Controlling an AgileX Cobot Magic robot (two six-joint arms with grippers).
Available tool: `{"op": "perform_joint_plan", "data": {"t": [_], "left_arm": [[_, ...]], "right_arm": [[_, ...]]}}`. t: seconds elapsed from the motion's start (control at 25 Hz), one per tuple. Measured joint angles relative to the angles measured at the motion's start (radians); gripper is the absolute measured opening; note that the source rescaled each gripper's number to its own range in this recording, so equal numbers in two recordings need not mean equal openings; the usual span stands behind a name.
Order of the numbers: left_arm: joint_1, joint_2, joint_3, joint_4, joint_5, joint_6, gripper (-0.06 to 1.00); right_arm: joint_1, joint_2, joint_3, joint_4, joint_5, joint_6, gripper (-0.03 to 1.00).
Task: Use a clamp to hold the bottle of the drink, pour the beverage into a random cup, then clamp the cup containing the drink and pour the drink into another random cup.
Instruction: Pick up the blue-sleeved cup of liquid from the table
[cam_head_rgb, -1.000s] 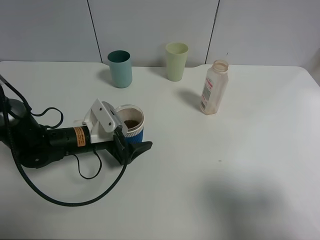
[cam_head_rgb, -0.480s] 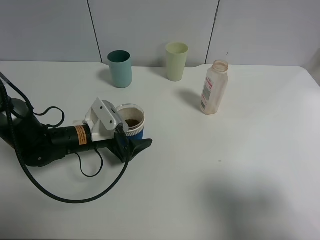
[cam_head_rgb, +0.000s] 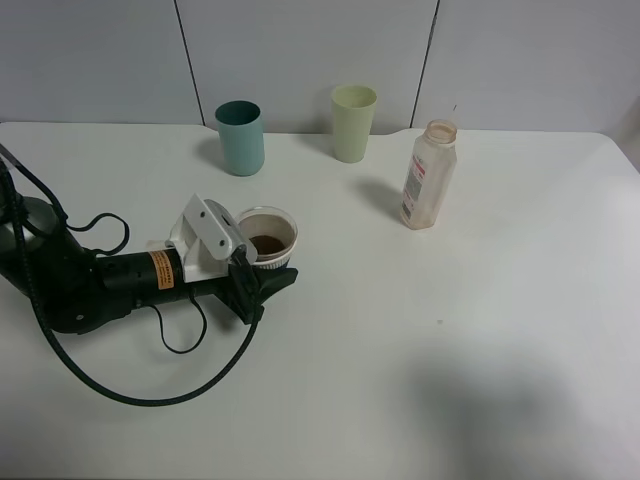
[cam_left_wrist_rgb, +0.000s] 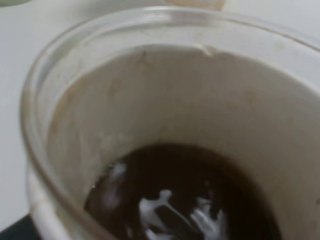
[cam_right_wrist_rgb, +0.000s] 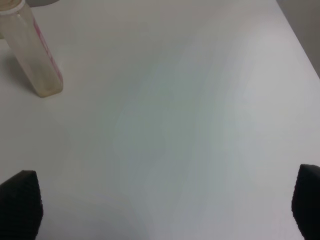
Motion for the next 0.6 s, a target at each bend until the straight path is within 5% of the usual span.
{"op": "perform_joint_plan", "data": {"t": [0.6], "left_arm": [[0.000,-0.038,0.000,0.017,0.015,-0.111,0.01]], "right_arm": [[0.000,0.000,0.000,0.000,0.000,0.000,1.00]]}}
